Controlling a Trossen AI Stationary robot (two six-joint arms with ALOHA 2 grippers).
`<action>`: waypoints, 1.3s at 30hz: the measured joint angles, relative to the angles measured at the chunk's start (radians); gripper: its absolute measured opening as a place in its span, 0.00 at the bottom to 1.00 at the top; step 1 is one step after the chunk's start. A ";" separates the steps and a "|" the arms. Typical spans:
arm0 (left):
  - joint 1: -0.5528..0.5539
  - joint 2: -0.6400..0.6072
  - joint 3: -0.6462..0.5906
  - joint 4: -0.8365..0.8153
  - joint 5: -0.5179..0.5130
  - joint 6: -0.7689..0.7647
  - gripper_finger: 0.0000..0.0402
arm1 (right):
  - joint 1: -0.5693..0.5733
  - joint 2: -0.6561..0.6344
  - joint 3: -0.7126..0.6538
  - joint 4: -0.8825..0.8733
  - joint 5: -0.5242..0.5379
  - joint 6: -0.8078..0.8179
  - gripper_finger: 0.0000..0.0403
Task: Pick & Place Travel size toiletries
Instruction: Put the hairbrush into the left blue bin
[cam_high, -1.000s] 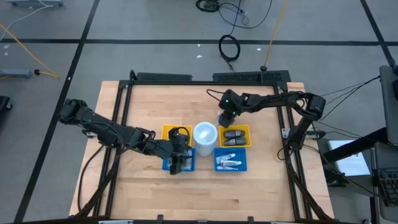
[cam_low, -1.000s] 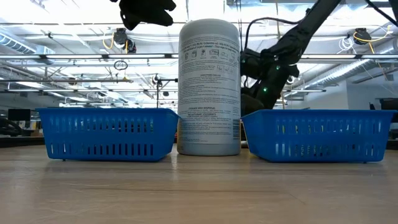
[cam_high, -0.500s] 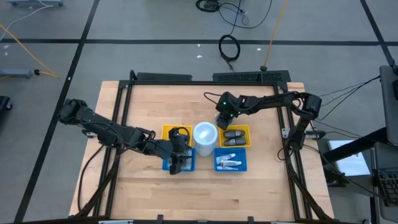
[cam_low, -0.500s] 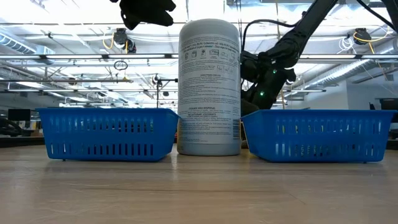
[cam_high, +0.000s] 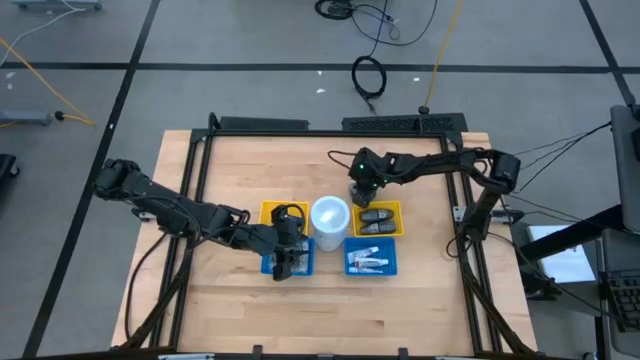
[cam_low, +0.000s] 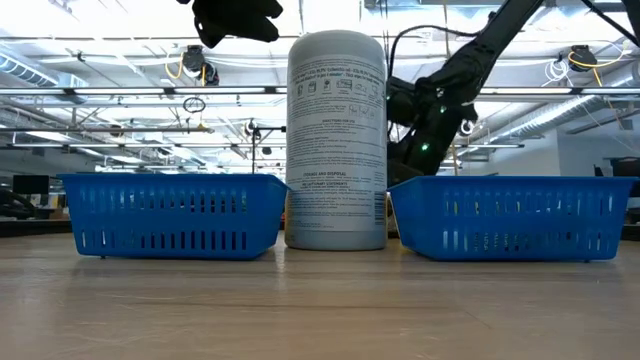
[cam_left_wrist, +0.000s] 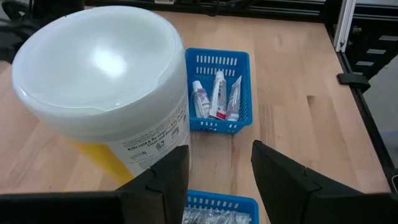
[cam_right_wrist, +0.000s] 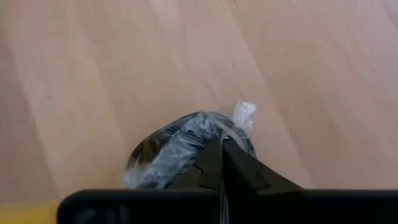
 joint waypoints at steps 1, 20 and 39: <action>0.000 0.000 0.000 0.000 0.000 0.000 0.44 | 0.000 -0.014 0.002 -0.013 0.015 -0.002 0.00; 0.000 -0.001 0.000 0.071 -0.004 0.002 0.44 | 0.091 -0.423 0.011 0.049 0.138 -0.008 0.00; 0.004 -0.001 0.000 0.300 -0.250 0.053 0.44 | 0.395 -0.595 0.012 0.227 0.203 -0.055 0.00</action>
